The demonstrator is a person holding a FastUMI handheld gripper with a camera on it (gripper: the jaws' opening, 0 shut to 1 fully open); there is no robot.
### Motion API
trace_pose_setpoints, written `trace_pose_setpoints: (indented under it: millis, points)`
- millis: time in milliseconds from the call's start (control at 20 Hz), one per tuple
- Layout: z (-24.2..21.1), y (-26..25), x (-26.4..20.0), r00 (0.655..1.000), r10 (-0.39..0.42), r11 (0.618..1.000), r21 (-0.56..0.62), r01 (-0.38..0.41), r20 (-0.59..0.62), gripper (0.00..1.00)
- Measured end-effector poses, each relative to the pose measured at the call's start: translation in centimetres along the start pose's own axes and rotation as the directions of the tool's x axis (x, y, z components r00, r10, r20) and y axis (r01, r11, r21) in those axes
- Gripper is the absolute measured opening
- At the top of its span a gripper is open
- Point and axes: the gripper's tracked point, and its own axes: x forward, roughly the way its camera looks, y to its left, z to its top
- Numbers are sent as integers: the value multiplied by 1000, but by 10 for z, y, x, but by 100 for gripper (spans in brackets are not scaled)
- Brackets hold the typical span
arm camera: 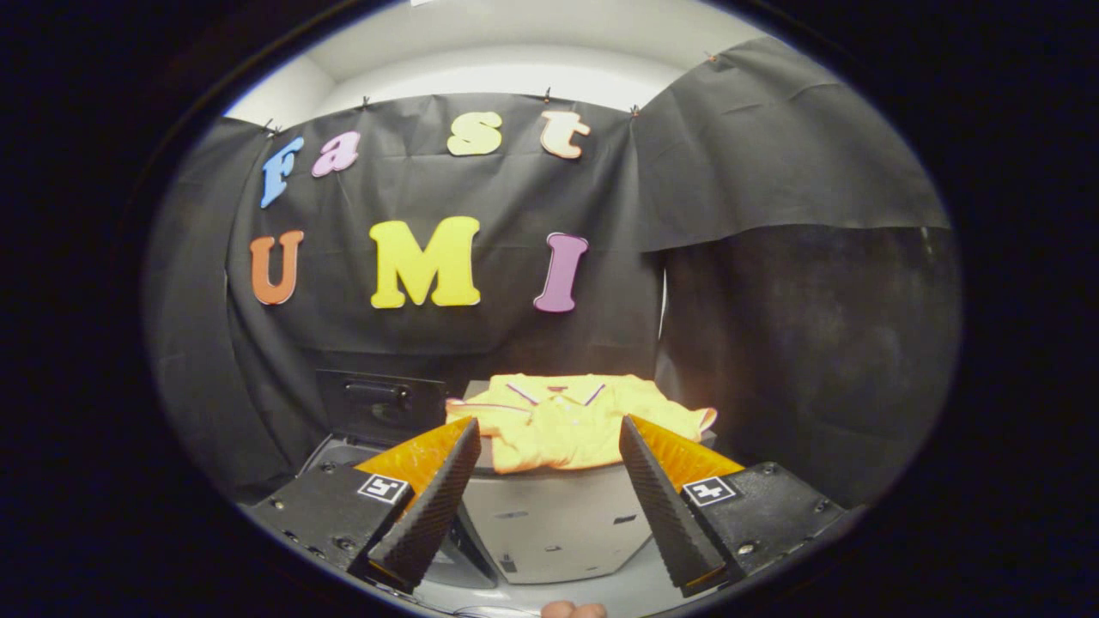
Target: Put the clothes into the washing machine and then close the washing machine lid.
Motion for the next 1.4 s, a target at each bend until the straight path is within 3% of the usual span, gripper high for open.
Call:
trace_pose_setpoints:
  millis: [350, 600, 1000, 1300, 1400]
  points:
    - [10, -23, 121, 994, 46, 998, -32, -50, -101, 100]
    - [-13, -21, 182, 962, 87, 993, -52, -104, -260, 100]
    - [-48, -21, 243, 895, 88, 990, -60, -127, -438, 100]
    - [-85, -26, 256, 837, 88, 991, -39, -129, -541, 100]
    - [-85, -25, 260, 838, 96, 992, -12, -122, -537, 100]
